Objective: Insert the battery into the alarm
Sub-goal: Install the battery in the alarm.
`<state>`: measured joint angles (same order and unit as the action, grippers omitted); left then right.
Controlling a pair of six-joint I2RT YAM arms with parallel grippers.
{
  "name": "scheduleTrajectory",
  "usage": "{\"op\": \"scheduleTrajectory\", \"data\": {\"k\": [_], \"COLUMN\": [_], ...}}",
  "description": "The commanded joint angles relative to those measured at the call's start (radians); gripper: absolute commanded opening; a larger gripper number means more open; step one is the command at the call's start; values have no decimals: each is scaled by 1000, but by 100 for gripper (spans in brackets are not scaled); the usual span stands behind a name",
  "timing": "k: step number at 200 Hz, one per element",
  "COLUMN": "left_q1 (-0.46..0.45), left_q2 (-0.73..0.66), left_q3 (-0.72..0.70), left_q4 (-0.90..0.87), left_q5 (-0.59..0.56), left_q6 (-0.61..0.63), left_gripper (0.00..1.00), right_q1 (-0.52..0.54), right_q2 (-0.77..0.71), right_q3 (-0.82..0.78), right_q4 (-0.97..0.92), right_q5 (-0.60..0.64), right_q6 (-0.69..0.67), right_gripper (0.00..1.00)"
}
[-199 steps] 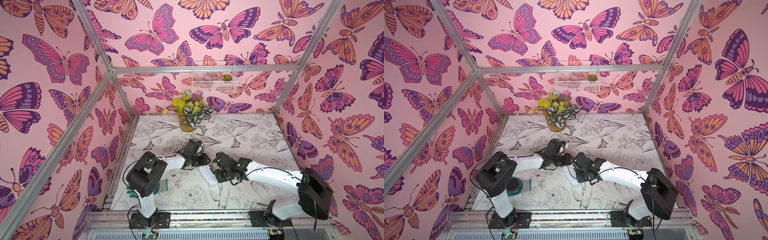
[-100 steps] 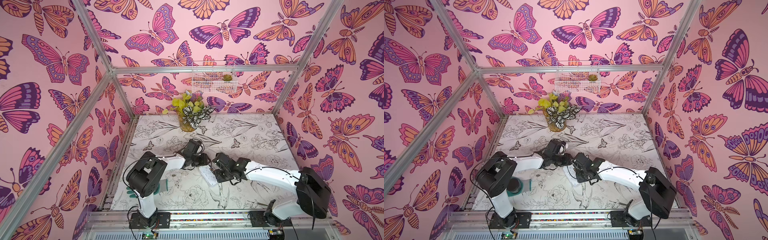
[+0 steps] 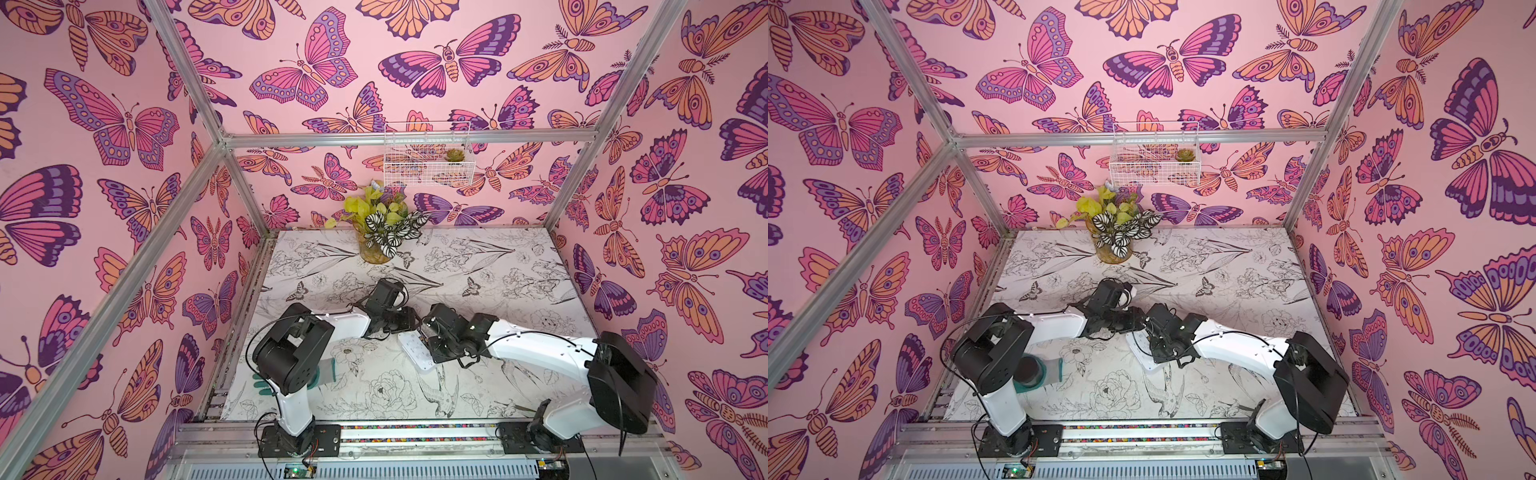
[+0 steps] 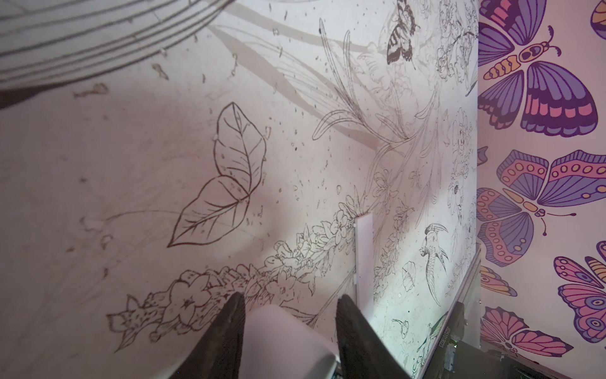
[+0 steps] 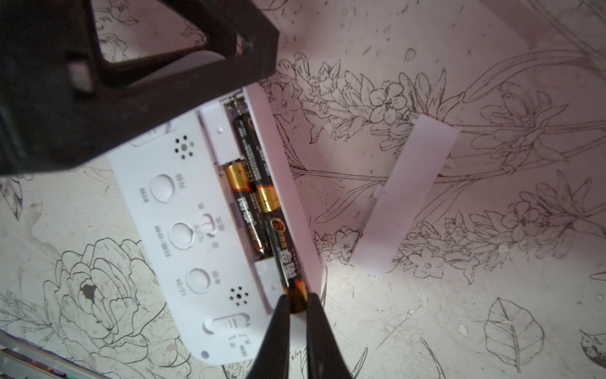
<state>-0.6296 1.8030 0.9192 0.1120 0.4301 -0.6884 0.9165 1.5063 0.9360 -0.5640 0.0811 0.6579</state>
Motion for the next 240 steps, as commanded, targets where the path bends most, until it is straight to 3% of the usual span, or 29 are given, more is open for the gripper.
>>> {"op": "scheduleTrajectory", "data": {"k": [1,194,240], "left_q1": [-12,-31,-29], "left_q2": [15,13,6], "left_q3": [-20,-51,-48], "left_q4": [0,48,48], "left_q5": [33,27,18], "left_q6": [12,-14,-14], "left_gripper": [48,47,47], "right_q1": [-2,-2,-2], "right_q2": [32,142,74], "right_q3": [29,48,27], "right_q4": [12,0,4], "right_q5": [6,77,72], "right_q6": [11,17,16], "right_gripper": [12,8,8]}}
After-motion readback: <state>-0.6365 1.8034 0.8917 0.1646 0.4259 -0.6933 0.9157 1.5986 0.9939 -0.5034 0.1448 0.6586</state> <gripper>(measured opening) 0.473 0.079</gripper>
